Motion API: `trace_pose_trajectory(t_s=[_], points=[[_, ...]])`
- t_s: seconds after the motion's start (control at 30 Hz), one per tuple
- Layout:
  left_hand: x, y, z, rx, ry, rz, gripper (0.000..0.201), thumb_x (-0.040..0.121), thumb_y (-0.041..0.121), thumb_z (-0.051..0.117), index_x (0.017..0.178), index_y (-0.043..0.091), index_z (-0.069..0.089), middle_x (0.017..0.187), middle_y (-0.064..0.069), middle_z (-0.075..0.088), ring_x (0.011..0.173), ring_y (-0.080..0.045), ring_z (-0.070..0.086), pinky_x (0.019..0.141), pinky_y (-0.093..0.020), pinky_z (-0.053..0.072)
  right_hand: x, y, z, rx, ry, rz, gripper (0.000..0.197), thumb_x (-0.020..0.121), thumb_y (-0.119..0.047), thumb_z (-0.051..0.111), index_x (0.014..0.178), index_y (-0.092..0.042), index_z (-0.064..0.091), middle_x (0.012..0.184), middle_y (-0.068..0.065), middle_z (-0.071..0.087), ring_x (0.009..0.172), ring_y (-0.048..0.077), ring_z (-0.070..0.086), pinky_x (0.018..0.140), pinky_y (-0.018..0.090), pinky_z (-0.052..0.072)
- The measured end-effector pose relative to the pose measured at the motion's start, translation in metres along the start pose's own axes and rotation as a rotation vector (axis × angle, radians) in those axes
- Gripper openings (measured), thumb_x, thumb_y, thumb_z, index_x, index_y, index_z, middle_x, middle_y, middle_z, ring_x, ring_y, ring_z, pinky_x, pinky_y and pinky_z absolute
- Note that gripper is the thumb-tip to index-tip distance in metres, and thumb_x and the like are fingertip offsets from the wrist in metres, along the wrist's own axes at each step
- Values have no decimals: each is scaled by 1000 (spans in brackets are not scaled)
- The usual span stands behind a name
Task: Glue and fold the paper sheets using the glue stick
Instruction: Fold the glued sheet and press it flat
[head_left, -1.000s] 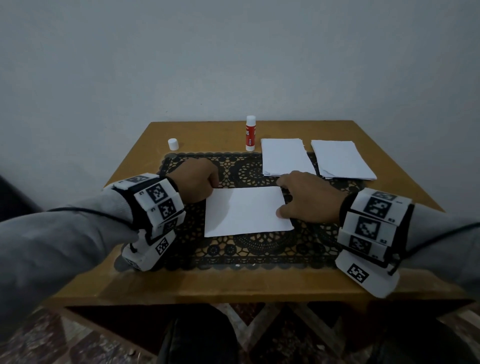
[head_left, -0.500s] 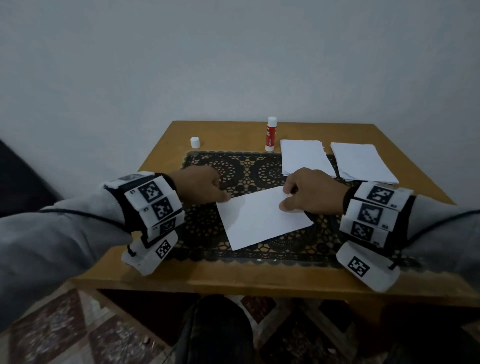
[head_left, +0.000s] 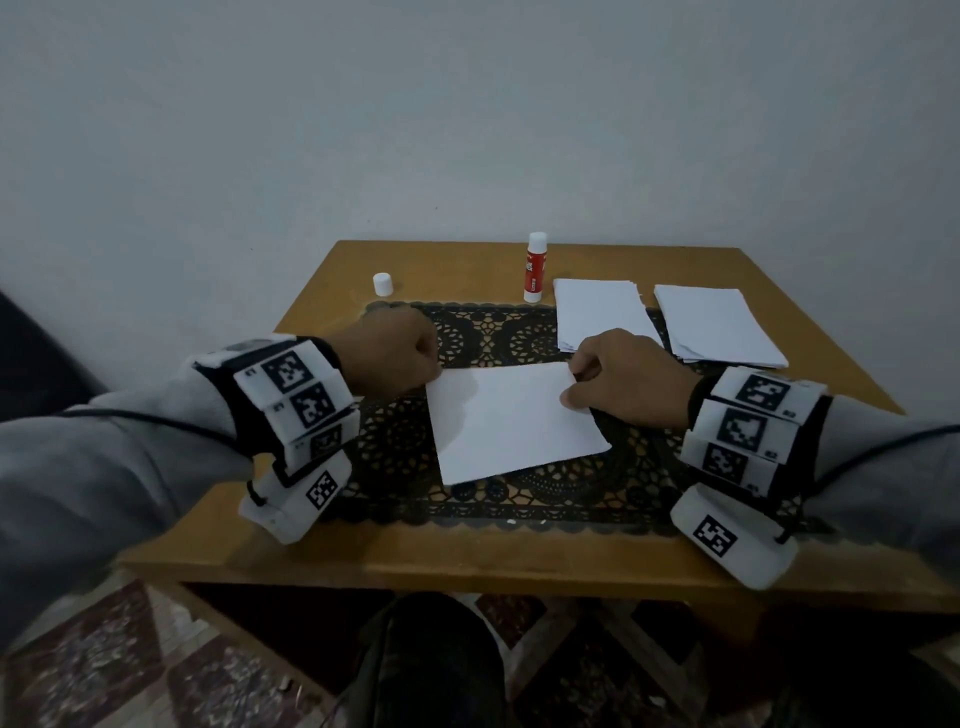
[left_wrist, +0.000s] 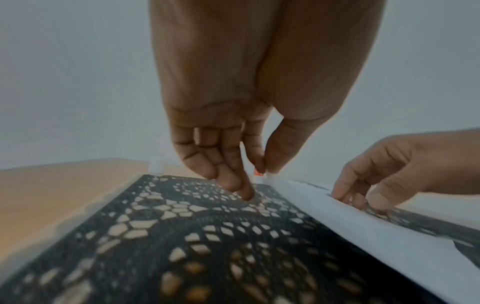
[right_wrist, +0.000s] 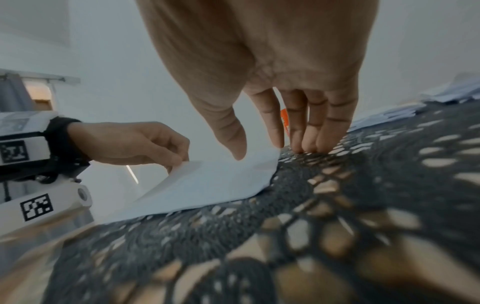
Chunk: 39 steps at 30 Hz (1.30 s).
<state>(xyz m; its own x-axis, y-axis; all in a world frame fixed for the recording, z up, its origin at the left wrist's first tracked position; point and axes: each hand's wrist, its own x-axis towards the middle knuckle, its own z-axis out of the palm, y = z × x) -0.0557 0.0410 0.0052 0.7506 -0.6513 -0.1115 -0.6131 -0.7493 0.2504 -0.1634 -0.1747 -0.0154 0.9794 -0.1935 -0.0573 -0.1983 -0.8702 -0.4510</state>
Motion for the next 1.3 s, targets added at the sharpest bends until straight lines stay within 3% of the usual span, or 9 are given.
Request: trace_pose_trajectory(t_s=[0.1,0.2,0.5,0.7,0.8,0.9,1.07,1.2,1.3], points=[[-5,-9,-14,-58,126,73,25,91,16,59,69,22,50,72,7,53,66,-11,48,54,-19,32,10,-3,2,113,-27,68,32,82,-24,73,85,8,67,88,20,67,70,22,57,63,28,38],[-10,-24,-24,-57,204,86,18,91,13,59,74,14,53,72,6,52,65,-13,46,55,-21,32,19,-12,7,226,-55,110,30,83,-24,73,69,-1,58,71,11,55,64,19,50,59,28,37],[-9,-81,-30,-435,351,-121,10,92,14,60,96,5,55,80,-9,66,69,-18,58,69,-34,50,51,-63,17,737,-194,208,21,94,-6,59,74,-9,52,73,11,60,56,19,55,48,28,45],[-8,-109,-21,-624,220,-303,47,89,3,61,131,10,39,89,-14,64,85,-29,64,81,-42,54,79,-89,30,725,-165,240,6,91,-7,63,87,-3,59,76,12,60,53,18,52,45,27,41],[-5,-119,-19,-646,184,-344,64,85,-4,64,138,13,33,101,-23,61,91,-37,63,82,-48,55,90,-99,37,696,-143,266,18,90,-6,63,104,5,61,70,11,56,50,17,52,43,27,41],[3,-128,-19,-598,209,-341,63,81,-7,66,134,13,38,98,-24,63,90,-38,64,80,-48,56,99,-108,41,672,-144,291,18,91,-3,61,106,6,59,72,12,56,51,17,54,43,24,44],[22,-140,-18,-468,316,-363,34,80,3,71,105,15,52,89,-9,63,88,-29,63,80,-45,56,109,-115,43,614,-125,310,19,89,3,60,106,10,57,82,20,62,52,21,60,38,21,47],[33,-146,-22,-359,342,-351,14,80,9,71,88,18,63,104,-10,63,98,-28,59,88,-41,52,114,-118,46,611,-132,285,14,90,-1,59,103,5,57,76,16,56,50,19,51,38,21,43],[32,-146,-24,-328,261,-346,9,83,8,67,90,13,67,107,-11,64,97,-28,59,88,-41,52,117,-120,47,510,-190,282,19,91,-7,59,109,1,59,76,11,54,51,16,45,41,21,39]])
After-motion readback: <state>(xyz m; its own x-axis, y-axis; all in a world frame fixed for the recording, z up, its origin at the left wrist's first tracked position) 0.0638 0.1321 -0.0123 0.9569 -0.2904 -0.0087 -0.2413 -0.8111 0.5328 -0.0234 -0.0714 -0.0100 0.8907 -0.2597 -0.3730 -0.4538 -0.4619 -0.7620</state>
